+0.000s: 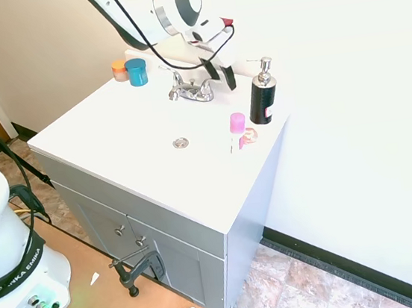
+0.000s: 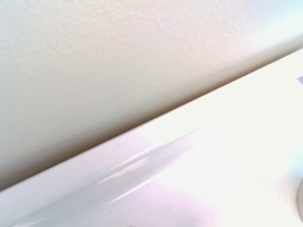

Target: Turn on the cold water

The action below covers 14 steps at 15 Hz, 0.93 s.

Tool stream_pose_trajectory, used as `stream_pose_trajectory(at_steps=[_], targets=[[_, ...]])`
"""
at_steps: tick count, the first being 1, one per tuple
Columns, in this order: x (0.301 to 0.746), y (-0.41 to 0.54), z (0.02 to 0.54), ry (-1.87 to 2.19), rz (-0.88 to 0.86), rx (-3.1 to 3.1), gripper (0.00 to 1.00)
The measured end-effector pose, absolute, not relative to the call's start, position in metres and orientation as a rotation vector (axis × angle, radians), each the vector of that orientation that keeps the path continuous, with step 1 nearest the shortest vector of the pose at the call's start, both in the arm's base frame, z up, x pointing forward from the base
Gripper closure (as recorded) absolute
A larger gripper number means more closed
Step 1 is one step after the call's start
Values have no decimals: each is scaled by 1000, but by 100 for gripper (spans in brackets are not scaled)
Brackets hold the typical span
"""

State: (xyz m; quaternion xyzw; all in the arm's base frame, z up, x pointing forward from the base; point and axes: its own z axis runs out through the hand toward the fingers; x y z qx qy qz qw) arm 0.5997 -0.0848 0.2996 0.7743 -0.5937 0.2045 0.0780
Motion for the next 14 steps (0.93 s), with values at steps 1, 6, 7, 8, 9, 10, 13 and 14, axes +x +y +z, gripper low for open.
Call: stream_pose_trajectory(at_steps=[1, 6, 7, 8, 9, 10, 13, 14], targets=[[597, -87, 300, -1753, 593, 2321, 0], [581, -92, 302, -1690, 474, 2358, 0], [578, -91, 303, -1685, 456, 2367, 0], [574, -90, 304, -1685, 434, 2377, 0], [570, -89, 305, -1686, 418, 2386, 0], [567, -88, 305, -1691, 409, 2390, 0], [558, -91, 304, -1710, 390, 2381, 0], [556, -95, 307, -1719, 394, 2376, 0]])
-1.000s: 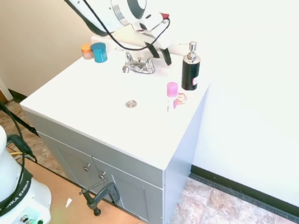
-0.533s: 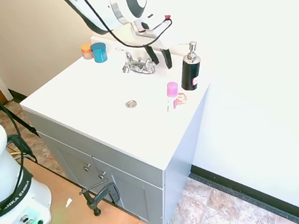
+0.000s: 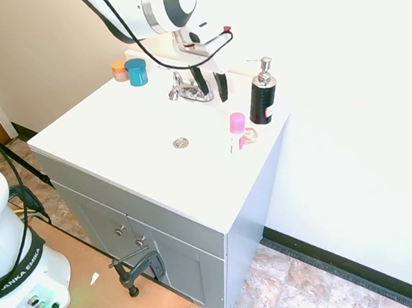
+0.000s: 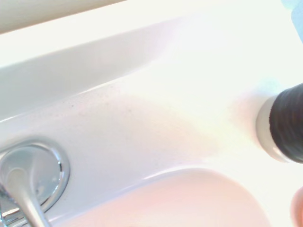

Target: Turn on the cold water

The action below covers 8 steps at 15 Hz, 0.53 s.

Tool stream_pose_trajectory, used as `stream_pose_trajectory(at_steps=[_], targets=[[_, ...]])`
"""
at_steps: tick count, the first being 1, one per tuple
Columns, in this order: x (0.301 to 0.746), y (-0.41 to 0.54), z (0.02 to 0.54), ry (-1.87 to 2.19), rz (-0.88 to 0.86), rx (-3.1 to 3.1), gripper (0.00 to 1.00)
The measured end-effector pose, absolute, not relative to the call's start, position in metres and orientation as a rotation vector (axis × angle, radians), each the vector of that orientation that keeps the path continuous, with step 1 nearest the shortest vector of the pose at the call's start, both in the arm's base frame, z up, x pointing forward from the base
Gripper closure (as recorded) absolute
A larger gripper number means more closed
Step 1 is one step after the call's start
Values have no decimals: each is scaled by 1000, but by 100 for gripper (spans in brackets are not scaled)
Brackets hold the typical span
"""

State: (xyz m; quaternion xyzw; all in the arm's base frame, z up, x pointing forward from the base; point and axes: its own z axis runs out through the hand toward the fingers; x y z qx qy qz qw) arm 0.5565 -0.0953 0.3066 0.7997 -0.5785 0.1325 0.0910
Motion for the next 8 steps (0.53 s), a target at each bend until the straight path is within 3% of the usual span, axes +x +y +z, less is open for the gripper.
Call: stream_pose_trajectory(at_steps=[8], targets=[[486, -88, 346, -1690, 311, 2510, 0]])
